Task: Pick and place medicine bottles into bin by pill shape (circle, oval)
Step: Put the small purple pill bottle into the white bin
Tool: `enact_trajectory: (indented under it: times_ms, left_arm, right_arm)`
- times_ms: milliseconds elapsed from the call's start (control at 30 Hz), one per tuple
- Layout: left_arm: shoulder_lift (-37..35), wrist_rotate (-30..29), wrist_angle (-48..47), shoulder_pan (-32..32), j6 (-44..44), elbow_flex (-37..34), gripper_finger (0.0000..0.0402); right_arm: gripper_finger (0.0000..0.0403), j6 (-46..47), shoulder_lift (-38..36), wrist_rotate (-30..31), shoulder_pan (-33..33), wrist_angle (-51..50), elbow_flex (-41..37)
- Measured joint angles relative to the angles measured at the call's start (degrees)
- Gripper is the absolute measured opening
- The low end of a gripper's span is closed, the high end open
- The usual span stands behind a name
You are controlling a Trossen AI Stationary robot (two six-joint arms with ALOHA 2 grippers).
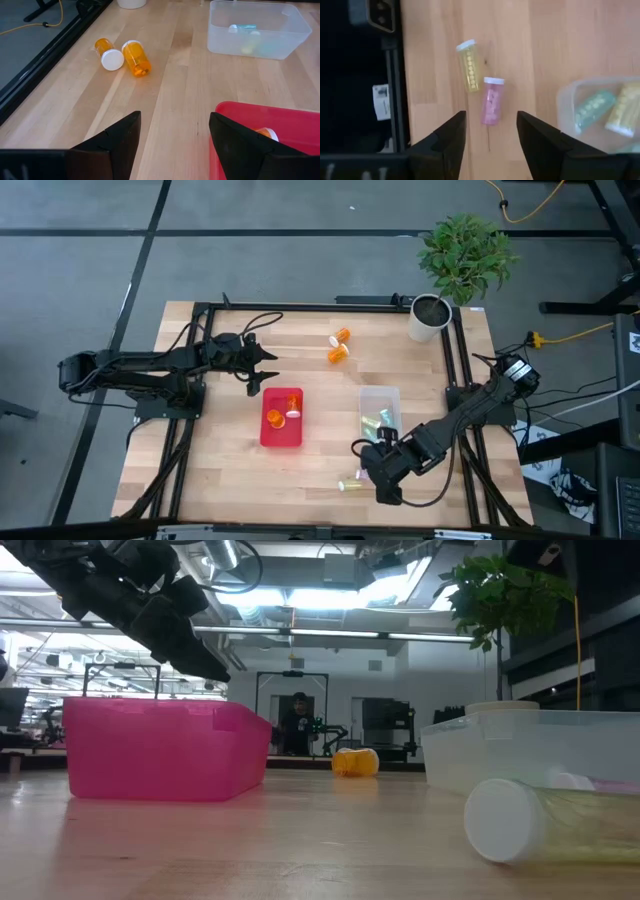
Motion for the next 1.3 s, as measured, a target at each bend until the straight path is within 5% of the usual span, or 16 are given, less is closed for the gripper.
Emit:
enact_trajectory:
  times_ms: [500,933,1300]
  left_arm:
    - [0.0,0.0,0.0,0.0,0.0,0.0,0.0229]
    - [0.0,0.0,0.1,0.0,0.1,0.0,0.0229]
    - [0.0,0.0,0.1,0.0,0.0,0.0,0.0229]
  right_arm:
    - [0.0218,9.4,4.5,0.3,1.7,3.0,0.0]
    - [0.0218,8.0,12.7,-3.2,1.6,4.3,-0.1]
    - [0.0218,1.0,16.7,0.4,1.3,4.8,-0.1]
